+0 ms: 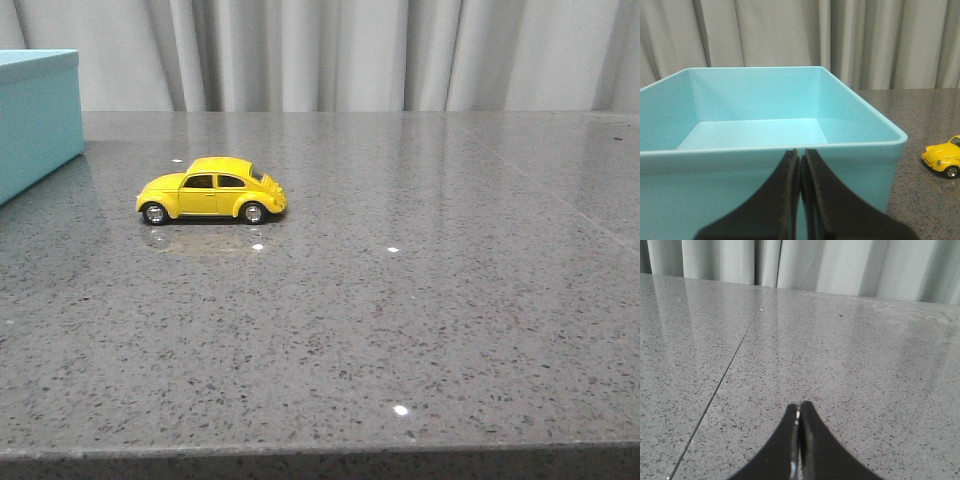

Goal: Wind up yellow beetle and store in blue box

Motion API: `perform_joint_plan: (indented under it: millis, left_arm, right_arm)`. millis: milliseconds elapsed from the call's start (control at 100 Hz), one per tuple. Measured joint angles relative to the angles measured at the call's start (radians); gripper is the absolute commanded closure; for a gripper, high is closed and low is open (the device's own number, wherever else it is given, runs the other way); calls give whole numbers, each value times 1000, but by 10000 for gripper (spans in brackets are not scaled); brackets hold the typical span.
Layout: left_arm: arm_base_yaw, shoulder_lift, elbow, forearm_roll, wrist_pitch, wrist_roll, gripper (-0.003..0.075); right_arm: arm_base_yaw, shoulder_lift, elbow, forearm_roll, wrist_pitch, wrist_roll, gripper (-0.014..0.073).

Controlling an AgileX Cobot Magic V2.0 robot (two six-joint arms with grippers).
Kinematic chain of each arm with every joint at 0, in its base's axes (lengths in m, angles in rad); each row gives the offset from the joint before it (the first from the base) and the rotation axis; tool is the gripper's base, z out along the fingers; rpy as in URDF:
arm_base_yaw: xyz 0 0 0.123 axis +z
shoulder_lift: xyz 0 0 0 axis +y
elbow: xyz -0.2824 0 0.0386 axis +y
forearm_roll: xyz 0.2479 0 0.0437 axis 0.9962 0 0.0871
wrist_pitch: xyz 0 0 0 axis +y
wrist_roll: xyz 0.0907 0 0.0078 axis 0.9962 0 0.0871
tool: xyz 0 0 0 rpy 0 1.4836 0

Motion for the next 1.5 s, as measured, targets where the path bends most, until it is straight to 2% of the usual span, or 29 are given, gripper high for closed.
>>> perform_joint_plan:
  millis: [1180,1370,1500]
  left_arm:
    - [0,0,0,0,0,0,738]
    - [0,0,-11,0,8,0,738]
    - [0,0,-76,-10,68,0,738]
  right_arm:
    - [0,0,0,0,-1,0,662]
    - [0,0,1,2,-103,0,662]
    - [0,0,-8,43,-134,0,662]
